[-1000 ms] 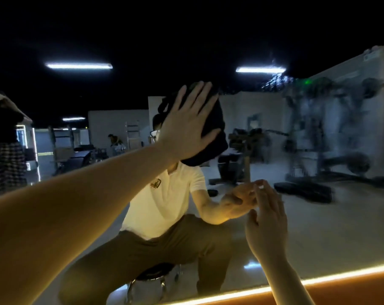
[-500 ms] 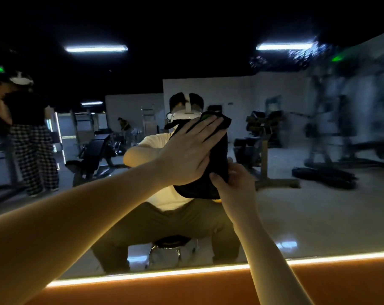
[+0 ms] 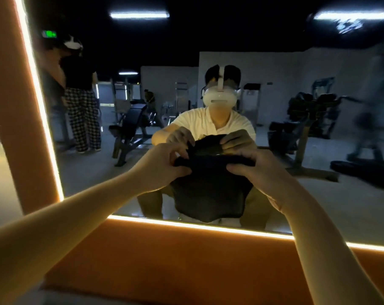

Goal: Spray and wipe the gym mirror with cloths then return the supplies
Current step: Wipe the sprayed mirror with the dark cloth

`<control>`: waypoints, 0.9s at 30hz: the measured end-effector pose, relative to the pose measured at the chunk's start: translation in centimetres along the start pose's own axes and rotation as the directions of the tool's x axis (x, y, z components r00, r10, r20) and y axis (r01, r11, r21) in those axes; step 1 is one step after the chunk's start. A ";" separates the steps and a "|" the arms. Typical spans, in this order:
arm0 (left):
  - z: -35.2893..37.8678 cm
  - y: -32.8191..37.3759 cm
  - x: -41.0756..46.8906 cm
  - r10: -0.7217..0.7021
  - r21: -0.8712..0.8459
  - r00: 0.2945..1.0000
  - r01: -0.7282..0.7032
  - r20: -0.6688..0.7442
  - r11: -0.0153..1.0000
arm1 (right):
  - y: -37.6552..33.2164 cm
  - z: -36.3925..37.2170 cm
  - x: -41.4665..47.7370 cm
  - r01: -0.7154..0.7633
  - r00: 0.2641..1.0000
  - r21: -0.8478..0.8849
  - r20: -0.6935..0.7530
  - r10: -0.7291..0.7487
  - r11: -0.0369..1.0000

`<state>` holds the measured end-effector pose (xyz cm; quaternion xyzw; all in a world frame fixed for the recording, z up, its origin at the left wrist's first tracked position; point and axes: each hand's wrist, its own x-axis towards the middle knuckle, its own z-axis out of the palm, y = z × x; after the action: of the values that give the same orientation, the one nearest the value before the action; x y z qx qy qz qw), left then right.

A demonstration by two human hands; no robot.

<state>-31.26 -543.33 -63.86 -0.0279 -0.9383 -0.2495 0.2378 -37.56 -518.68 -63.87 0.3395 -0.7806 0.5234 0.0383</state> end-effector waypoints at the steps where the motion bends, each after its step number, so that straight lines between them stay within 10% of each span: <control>1: -0.6 -0.9 -1.0 -0.039 -0.047 0.997 0.042 0.065 0.998 | -0.1 0.8 -0.1 -0.016 0.999 0.012 0.045 0.015 1.000; 12: -5.9 -8.5 -11.2 -0.306 -0.371 0.864 0.458 0.399 0.808 | -0.5 8.2 -1.0 -0.256 0.918 0.200 0.356 0.173 0.946; 19: -8.5 -12.7 -17.9 -0.521 -0.529 0.816 0.567 0.252 0.632 | -1.5 17.9 -1.2 -0.257 0.925 -0.087 0.267 0.271 0.962; 27: -10.4 -14.9 -23.4 -0.622 -0.466 0.779 0.522 -0.081 0.714 | -6.7 26.7 -1.1 -0.203 0.954 -0.215 0.176 0.243 0.955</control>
<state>-8.57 -559.78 -73.52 0.2448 -0.7893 -0.5074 0.2442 -25.02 -542.17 -70.99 0.2943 -0.8613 0.4086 -0.0671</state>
